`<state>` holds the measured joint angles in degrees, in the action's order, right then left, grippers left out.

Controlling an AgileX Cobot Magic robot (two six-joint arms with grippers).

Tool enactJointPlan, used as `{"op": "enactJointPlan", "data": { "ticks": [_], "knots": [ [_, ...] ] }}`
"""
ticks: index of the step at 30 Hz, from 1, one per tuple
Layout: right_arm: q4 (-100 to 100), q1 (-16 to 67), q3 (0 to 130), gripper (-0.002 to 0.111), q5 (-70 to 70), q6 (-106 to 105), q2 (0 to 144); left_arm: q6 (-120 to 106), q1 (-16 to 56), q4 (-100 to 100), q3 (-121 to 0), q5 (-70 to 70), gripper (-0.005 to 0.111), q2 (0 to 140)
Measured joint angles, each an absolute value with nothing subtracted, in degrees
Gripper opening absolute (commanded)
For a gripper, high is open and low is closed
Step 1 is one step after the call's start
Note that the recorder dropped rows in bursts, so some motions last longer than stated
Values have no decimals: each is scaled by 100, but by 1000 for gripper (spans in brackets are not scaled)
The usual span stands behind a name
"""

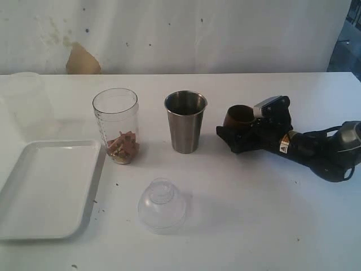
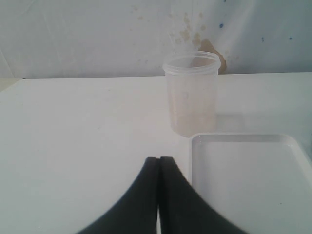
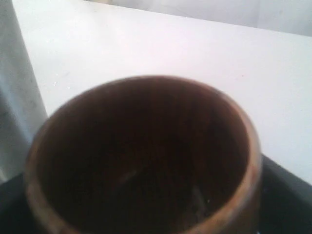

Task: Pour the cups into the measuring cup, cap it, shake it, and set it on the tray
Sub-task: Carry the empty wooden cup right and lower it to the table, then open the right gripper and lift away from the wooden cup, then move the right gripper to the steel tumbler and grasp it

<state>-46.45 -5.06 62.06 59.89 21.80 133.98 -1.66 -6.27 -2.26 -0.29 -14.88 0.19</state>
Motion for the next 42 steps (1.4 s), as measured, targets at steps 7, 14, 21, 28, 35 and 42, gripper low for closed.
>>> {"op": "enactJointPlan", "data": {
  "ticks": [7, 14, 21, 28, 35, 42],
  "knots": [
    [-4621, -506, 6230, 86, 5989, 2180, 13245, -166, -627, -226, -29, -1488, 0, 19],
    [-4621, -506, 6230, 85, 5693, 2336, 12600, -166, -627, -226, -29, -1488, 0, 19],
    [-4698, -506, 6242, 78, 5397, 3216, 11169, -166, -627, -226, -29, -1488, 0, 19],
    [-5061, -506, 6263, 74, 4669, 3712, 9706, -166, -627, -226, -29, -1488, 0, 19],
    [-6682, -461, 6263, 74, 3977, 6225, 8912, -166, -627, -226, -29, -1488, 0, 19],
    [-7899, 355, 6263, 75, 3976, 6750, 8993, -166, -627, -226, -29, -1488, 0, 19]
  ]
}}
